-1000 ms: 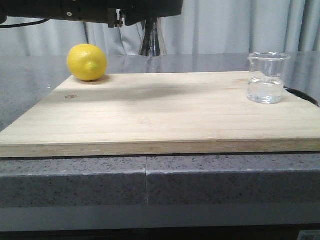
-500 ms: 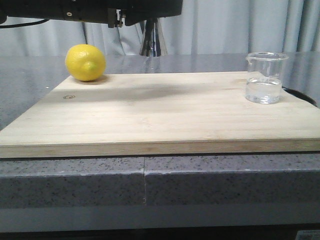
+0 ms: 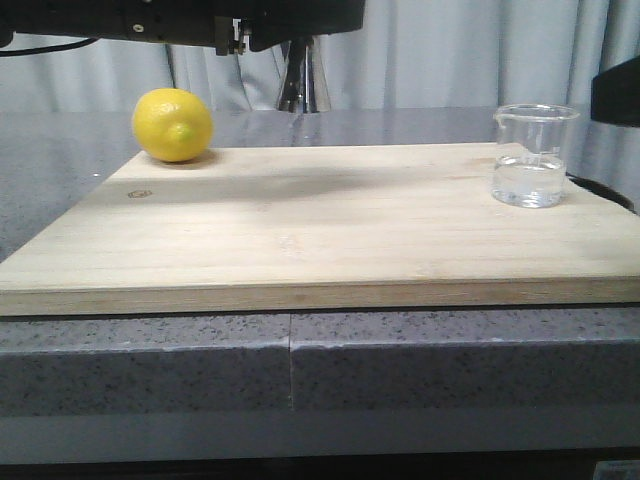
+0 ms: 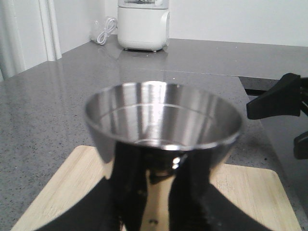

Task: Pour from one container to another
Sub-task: 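Reach the right gripper to the glass beaker and grasp it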

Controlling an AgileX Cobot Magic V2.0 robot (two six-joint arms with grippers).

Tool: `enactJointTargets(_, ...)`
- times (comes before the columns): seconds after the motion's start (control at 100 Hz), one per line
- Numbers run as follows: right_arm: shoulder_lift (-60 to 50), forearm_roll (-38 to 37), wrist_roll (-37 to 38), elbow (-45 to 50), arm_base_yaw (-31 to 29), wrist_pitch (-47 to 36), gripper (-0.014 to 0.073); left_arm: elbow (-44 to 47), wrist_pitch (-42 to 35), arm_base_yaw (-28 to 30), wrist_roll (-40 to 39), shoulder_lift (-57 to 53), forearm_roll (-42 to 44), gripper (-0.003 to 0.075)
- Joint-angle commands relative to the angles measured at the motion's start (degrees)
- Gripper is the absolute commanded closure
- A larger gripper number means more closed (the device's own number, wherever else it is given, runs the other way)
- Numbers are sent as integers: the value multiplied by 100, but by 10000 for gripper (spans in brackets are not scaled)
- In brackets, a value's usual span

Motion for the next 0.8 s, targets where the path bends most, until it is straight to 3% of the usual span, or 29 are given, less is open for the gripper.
enactJointTargets(0.0,391,-6,35,-126,97,-1015,46,-162,617,-49,-53,-338,-510,515)
enactJointTargets(0.16,1248,-85,563,-126,120,-1992,46,-162,617,-49,-53,-338,-510,515)
enactJointTargets(0.36,2199,-1148,1808,-126,120,-3220,46,-162,617,-49,-53,-338,-510,515)
enactJointTargets(0.62,3361,-1257,1922,-126,110,-4556,46,-162,617,-49,-53,-338,-510,515)
enactJointTargets(0.79,3810,-1256,1933,-450,110,-4559,46,-162,617,-49,-53,-338,-510,515)
